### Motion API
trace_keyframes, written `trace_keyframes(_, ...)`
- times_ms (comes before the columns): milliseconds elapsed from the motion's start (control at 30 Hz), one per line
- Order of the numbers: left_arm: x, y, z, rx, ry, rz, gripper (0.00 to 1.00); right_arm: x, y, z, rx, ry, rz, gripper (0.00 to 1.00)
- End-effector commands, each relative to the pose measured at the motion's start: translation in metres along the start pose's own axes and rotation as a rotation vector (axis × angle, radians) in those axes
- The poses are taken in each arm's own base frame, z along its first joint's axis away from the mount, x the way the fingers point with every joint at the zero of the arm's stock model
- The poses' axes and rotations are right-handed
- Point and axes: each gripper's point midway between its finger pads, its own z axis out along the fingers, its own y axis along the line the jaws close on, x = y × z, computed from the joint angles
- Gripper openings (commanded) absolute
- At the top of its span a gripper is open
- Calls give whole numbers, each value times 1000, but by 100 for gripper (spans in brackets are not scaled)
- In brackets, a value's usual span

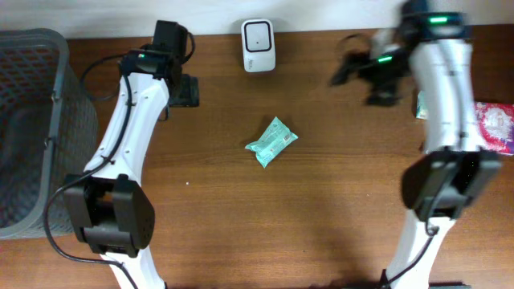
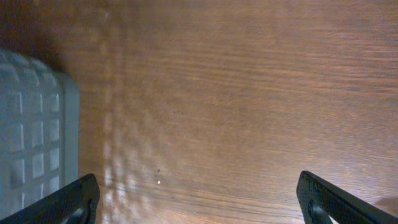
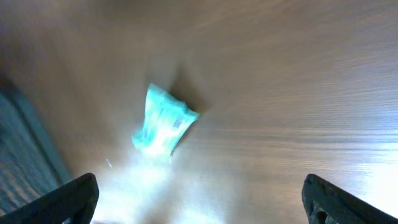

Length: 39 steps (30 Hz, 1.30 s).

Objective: Scan the item barcode
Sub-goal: 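Grasp the green pack with the right gripper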

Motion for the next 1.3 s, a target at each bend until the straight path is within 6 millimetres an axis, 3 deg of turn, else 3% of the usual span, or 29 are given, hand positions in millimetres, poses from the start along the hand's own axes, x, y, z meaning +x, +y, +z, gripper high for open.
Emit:
trace_keyframes(0,11,0,6,72,44,-67,99,17,43,46,157,-9,-224,99)
trace_keyframes(67,10,0,6,72,44,-67,99,27,78,67,134,-32,-262,99)
trace_keyframes(100,10,0,6,72,43,-68,99,33,81,83,143,-29,-159,99)
trace_keyframes(167,10,0,6,71,43,-68,99,53,60,113,188,37,19,94)
trace_keyframes(200,10,0,6,71,43,-68,99,63,52,124,199,75,52,87)
trace_keyframes(267,10,0,6,71,43,-68,99,80,49,154,156,129,48,84)
trace_keyframes(333,10,0,6,72,43,-68,99,84,56,166,114,135,37,80)
trace_keyframes(367,10,0,6,71,42,-68,99,87,54,180,140,105,115,69)
trace_keyframes(400,10,0,6,72,42,-68,99,94,50,199,168,84,191,68)
trace_keyframes(467,10,0,6,71,42,-68,99,93,54,214,144,63,165,66)
trace_keyframes(500,10,0,6,72,43,-68,99,85,52,224,159,25,148,52)
trace_keyframes(533,10,0,6,72,43,-68,99,78,45,224,194,-6,77,33)
trace_keyframes(633,10,0,6,72,43,-68,99,59,67,203,178,-15,-351,33)
trace_keyframes(733,10,0,6,72,43,-68,99,24,61,152,401,-100,-568,35)
trace_keyframes(767,10,0,6,71,43,-68,99,20,59,142,418,-103,-560,47)
trace_keyframes(800,10,0,6,71,43,-68,99,25,61,142,382,-76,-552,73)
trace_keyframes(867,10,0,6,72,43,-68,99,38,69,149,308,-30,-521,79)
trace_keyframes(933,10,0,6,71,43,-68,99,31,60,145,314,-44,-438,90)
trace_keyframes(1033,10,0,6,71,43,-68,99,12,24,125,167,1,-204,91)
trace_keyframes(1100,10,0,6,71,43,-68,99,13,13,122,16,67,-266,91)
trace_keyframes(1167,10,0,6,72,43,-68,99,24,-5,136,-39,111,-286,91)
trace_keyframes(1233,10,0,6,72,42,-68,99,32,-2,157,-134,114,-286,73)
trace_keyframes(1267,10,0,6,72,43,-68,99,38,3,173,-200,107,-306,69)
